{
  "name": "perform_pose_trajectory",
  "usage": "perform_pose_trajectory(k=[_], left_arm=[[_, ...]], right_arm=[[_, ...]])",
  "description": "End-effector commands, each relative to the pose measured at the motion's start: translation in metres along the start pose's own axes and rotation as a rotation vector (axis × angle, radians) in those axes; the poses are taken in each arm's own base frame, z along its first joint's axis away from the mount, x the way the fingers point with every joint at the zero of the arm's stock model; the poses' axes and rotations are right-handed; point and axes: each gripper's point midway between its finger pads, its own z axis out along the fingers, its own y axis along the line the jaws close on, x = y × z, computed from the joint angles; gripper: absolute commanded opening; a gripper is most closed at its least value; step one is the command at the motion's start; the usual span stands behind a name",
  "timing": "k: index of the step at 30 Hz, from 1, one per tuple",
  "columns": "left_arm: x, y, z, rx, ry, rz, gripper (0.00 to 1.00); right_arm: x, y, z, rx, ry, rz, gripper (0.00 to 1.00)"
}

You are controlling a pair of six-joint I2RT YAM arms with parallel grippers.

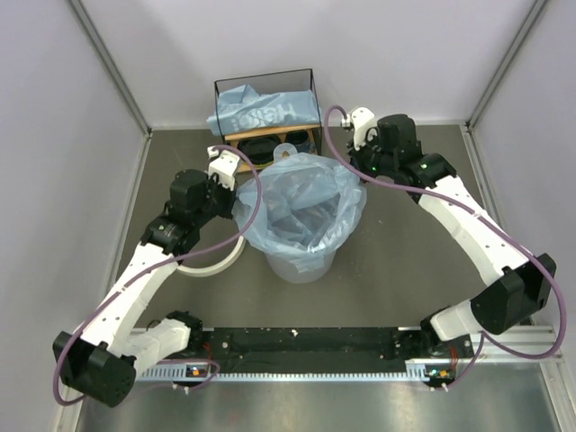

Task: Put the trash bags into the trash bin

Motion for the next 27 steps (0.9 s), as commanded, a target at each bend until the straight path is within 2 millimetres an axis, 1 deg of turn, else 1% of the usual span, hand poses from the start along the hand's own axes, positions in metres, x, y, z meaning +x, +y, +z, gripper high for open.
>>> perform_pose_trajectory(k=[1, 4, 5, 6, 7, 9, 11, 12, 14, 16, 17, 19, 20, 22, 25, 26, 27], left_arm=[[0.002, -0.003, 0.005, 0.014, 0.031, -0.078, 0.0], [-0.01, -0.003, 0.006, 0.025, -0.005, -0.09, 0.0], [-0.016, -0.004, 0.004, 0.034, -0.027, -0.09, 0.0], [-0.028, -0.008, 0.001, 0.064, -0.078, -0.087, 0.0], [-0.033, -0.008, 0.0, 0.07, -0.098, -0.082, 0.0], [-0.04, -0.008, -0.002, 0.067, -0.117, -0.091, 0.0], [-0.035, -0.009, 0.001, 0.072, -0.099, -0.102, 0.0], [-0.03, -0.01, 0.004, 0.076, -0.08, -0.118, 0.0], [-0.019, -0.009, 0.009, 0.066, -0.054, -0.128, 0.0], [-0.01, -0.011, 0.016, 0.062, -0.023, -0.188, 0.0], [-0.007, -0.01, 0.018, 0.058, -0.014, -0.199, 0.0], [0.001, -0.011, 0.024, 0.059, 0.012, -0.223, 0.0], [0.005, -0.011, 0.026, 0.053, 0.026, -0.236, 0.0], [0.015, -0.012, 0.03, 0.054, 0.059, -0.244, 0.0], [0.03, -0.013, 0.033, 0.053, 0.112, -0.264, 0.0], [0.038, -0.014, 0.034, 0.052, 0.135, -0.275, 0.0], [0.043, -0.017, 0.035, 0.064, 0.153, -0.296, 0.0]], right_arm=[[-0.004, 0.005, 0.007, -0.046, -0.004, 0.057, 0.0], [-0.014, 0.009, 0.007, -0.085, -0.03, 0.077, 0.0], [-0.025, 0.01, 0.004, -0.089, -0.056, 0.083, 0.0], [-0.029, 0.01, 0.002, -0.094, -0.065, 0.085, 0.0], [-0.038, 0.01, -0.001, -0.1, -0.093, 0.084, 0.0], [-0.05, 0.011, -0.004, -0.108, -0.13, 0.095, 0.0], [-0.052, 0.009, 0.001, -0.099, -0.141, 0.114, 0.0], [-0.051, 0.008, 0.003, -0.094, -0.137, 0.121, 0.0], [-0.043, 0.007, 0.016, -0.089, -0.11, 0.139, 0.0], [-0.036, 0.006, 0.024, -0.084, -0.087, 0.151, 0.0], [-0.027, 0.005, 0.033, -0.077, -0.059, 0.155, 0.0], [-0.019, 0.001, 0.041, -0.059, -0.035, 0.157, 0.0], [-0.011, -0.001, 0.048, -0.051, -0.01, 0.163, 0.0], [-0.003, -0.005, 0.051, -0.046, 0.008, 0.181, 0.0], [0.01, -0.003, 0.052, -0.054, 0.037, 0.184, 0.0], [0.019, 0.0, 0.052, -0.064, 0.058, 0.185, 0.0], [0.022, 0.001, 0.051, -0.066, 0.062, 0.188, 0.0]])
